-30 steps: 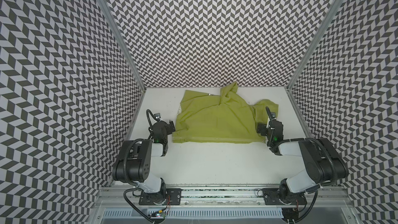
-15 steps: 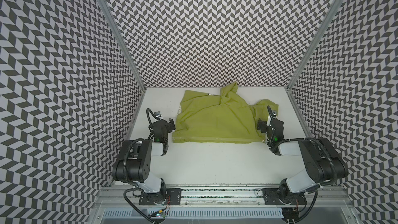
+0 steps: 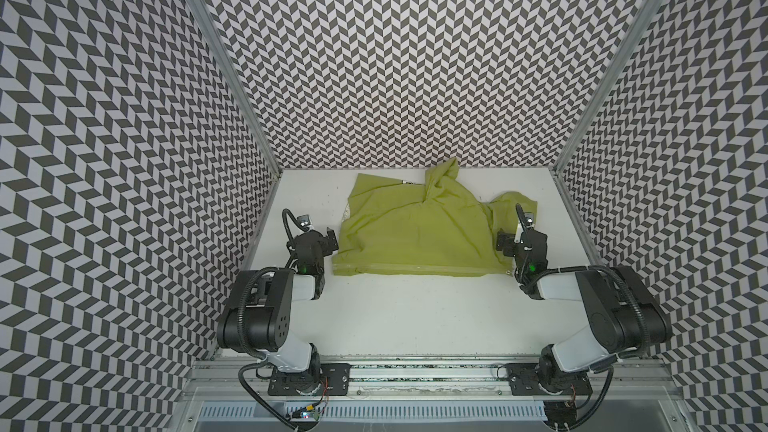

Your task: Zip up the jacket

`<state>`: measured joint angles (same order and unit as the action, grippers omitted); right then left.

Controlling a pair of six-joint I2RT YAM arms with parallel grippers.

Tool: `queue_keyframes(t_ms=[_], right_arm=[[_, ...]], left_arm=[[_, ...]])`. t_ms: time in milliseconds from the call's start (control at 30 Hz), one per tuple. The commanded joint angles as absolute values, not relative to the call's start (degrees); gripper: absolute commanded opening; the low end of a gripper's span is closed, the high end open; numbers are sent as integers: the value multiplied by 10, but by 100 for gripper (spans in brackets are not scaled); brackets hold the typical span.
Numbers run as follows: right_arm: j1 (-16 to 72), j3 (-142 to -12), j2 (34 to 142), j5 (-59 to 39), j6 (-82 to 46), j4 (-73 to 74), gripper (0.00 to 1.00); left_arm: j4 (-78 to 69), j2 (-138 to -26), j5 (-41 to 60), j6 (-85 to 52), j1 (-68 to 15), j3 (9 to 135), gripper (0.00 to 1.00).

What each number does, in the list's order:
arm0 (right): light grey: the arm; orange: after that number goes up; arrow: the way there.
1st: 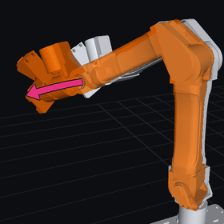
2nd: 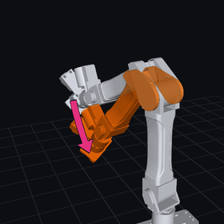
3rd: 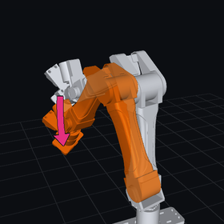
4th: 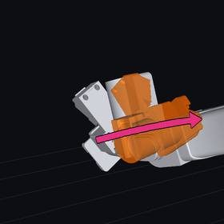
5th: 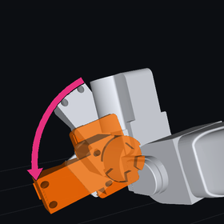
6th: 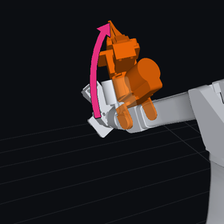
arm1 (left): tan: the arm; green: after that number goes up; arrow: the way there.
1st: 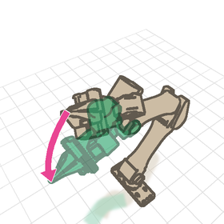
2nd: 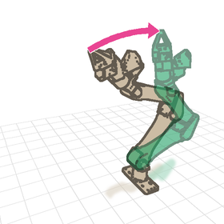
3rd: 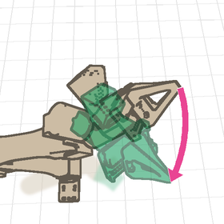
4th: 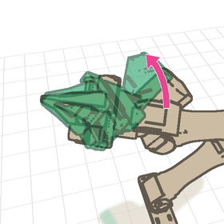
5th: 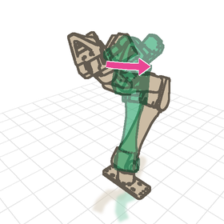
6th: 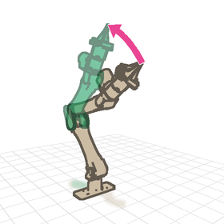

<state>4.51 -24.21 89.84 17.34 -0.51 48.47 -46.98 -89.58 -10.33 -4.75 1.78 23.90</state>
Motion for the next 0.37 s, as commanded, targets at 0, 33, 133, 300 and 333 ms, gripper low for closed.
queue_keyframes(t_ms=[0, 33, 133, 300, 333], right_arm=[[47, -242, 901, 173, 7, 520, 100], [47, -242, 901, 173, 6, 521, 100], [46, -242, 902, 172, 6, 517, 100], [46, -246, 908, 173, 5, 511, 100], [46, -247, 908, 172, 5, 511, 100]], left_arm=[[-472, -896, -112, -46, 17, 250, 100], [-472, -896, -111, -46, 17, 249, 100], [-470, -897, -111, -46, 17, 250, 100], [-467, -900, -111, -46, 17, 254, 100], [-466, -900, -111, -46, 17, 254, 100]])
